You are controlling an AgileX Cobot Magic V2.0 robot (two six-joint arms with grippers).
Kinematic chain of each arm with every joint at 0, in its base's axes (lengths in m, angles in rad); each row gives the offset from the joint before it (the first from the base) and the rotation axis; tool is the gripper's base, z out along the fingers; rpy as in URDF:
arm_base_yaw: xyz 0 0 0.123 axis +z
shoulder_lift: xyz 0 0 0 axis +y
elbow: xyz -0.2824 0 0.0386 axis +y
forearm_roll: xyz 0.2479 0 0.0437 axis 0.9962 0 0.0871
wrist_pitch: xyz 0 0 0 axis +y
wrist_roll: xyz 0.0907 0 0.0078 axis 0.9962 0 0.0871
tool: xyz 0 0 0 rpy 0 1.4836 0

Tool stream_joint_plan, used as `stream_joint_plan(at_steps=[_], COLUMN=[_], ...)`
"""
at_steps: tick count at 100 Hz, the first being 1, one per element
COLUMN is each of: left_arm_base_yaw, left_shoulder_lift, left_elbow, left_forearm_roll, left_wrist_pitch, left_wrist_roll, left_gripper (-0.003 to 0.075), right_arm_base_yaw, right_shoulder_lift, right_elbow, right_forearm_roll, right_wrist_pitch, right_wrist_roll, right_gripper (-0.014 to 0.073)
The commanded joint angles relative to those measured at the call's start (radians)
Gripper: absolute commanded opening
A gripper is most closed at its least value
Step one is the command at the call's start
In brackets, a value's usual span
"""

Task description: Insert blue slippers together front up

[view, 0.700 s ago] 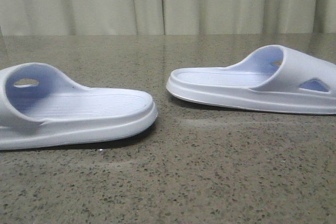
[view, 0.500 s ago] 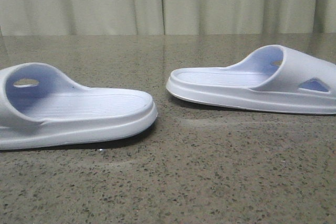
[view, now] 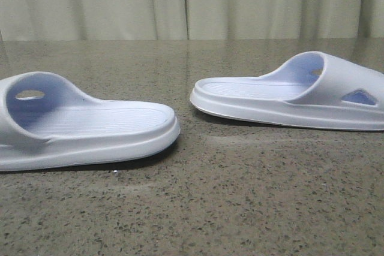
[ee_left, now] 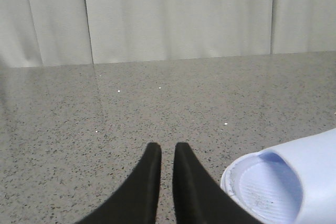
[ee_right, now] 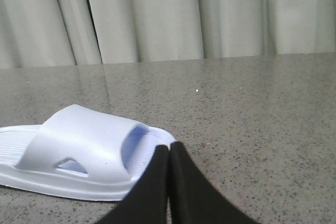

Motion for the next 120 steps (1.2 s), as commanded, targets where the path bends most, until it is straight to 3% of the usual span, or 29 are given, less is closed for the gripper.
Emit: stream_joint_plan(at_steps=[1,120], left_arm_base_yaw=[-0.004,-0.004], left_shoulder_lift=[-0.029,-0.029], left_elbow=[0.009,0.009], left_forearm_roll=[-0.007,-0.018], left_wrist_pitch=[-0.08,-0.088], left_wrist_roll=[-0.01,-0.01], left_gripper=[0.0016,0.0015], right_arm_base_yaw=[-0.006,-0.006], right_shoulder_lift=[-0.023,-0.023], right_elbow=[0.021,0.021], right_forearm_roll=[-0.003,-0.003], right_wrist_pitch=[-0.072,-0.088], right_wrist_roll=[0.003,0.003], right_gripper=[-0.0107,-0.0107])
